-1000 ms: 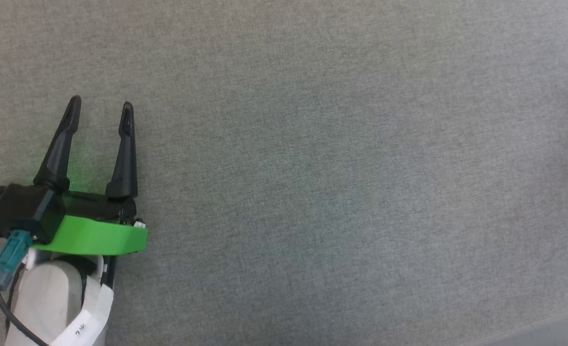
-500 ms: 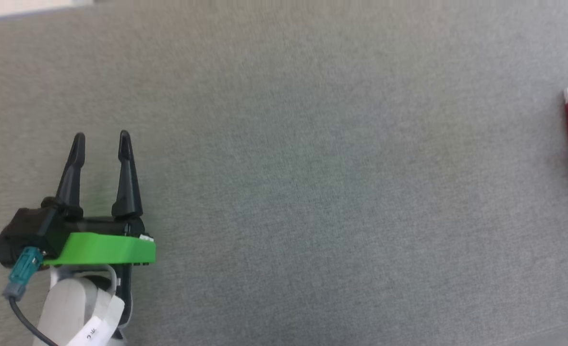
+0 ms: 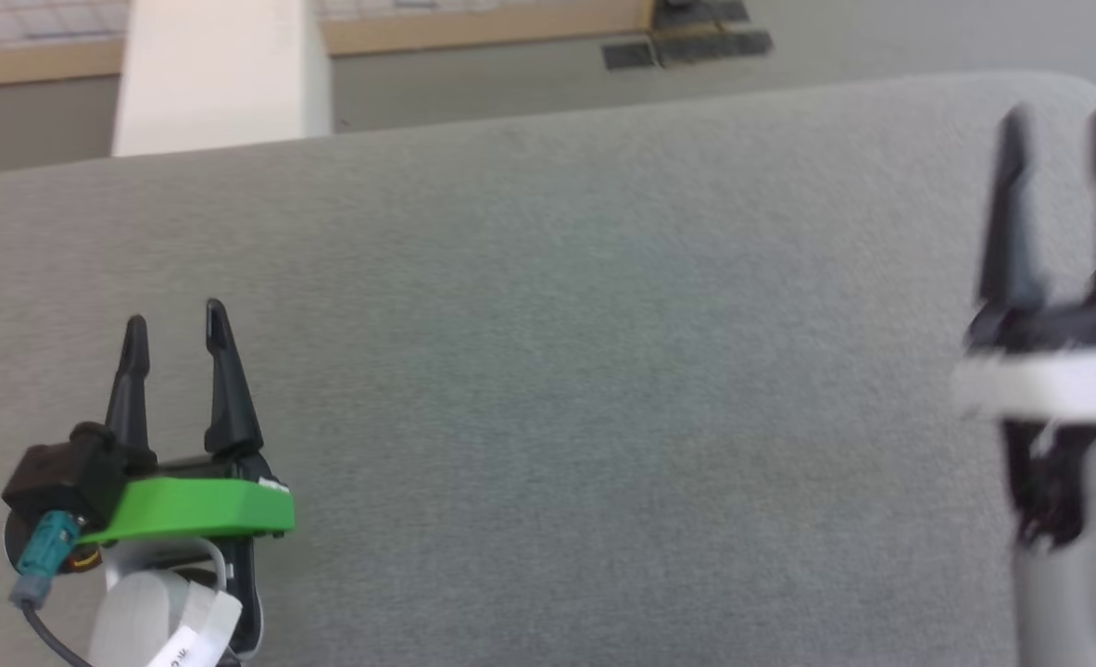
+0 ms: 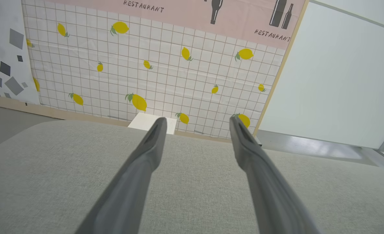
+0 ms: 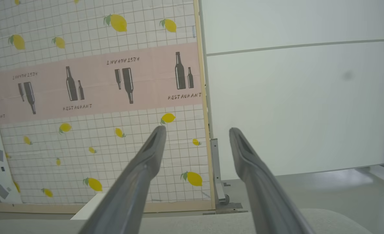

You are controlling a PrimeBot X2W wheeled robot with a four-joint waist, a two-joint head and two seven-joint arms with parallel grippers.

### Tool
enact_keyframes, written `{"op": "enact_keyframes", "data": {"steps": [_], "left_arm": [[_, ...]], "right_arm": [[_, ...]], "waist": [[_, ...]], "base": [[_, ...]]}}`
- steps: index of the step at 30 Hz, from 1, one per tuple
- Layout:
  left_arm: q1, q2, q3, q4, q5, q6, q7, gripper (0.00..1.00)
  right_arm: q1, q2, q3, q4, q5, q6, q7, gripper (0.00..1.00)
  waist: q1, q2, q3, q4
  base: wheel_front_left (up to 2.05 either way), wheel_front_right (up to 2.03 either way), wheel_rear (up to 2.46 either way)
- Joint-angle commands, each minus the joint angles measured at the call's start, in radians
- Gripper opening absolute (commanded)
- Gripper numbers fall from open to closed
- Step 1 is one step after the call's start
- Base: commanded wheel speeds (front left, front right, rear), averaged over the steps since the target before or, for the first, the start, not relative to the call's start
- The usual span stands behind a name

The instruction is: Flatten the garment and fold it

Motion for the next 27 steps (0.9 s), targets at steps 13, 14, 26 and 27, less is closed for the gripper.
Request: {"op": "enact_keyframes", "data": {"steps": [13,14,26,27], "left_arm": [[0.063,-0.020,-0.045,0.101,0.083,-0.002,-0.003,1.00],[0.066,-0.018,-0.051,0.114,0.091,-0.002,-0.003,1.00],[0.073,-0.016,-0.109,0.251,0.102,-0.018,0.002,1.00],[0.071,-0.017,-0.111,0.256,0.101,-0.017,0.001,1.00]], "right_arm": [[0.268,0.048,0.025,0.108,-0.084,-0.002,-0.005,1.00],[0.272,0.048,0.026,0.117,-0.094,-0.002,-0.001,1.00],[0.283,0.048,0.027,0.161,-0.129,-0.002,0.034,1.00],[0.284,0.048,0.027,0.161,-0.128,-0.002,0.034,1.00]], "waist": [[0.0001,0.0000,-0.177,0.157],[0.0001,0.0000,-0.179,0.158],[0.0001,0.0000,-0.185,0.146],[0.0001,0.0000,-0.184,0.146]], "base": [[0.00,0.00,0.00],[0.00,0.00,0.00],[0.00,0.00,0.00],[0.00,0.00,0.00]]}}
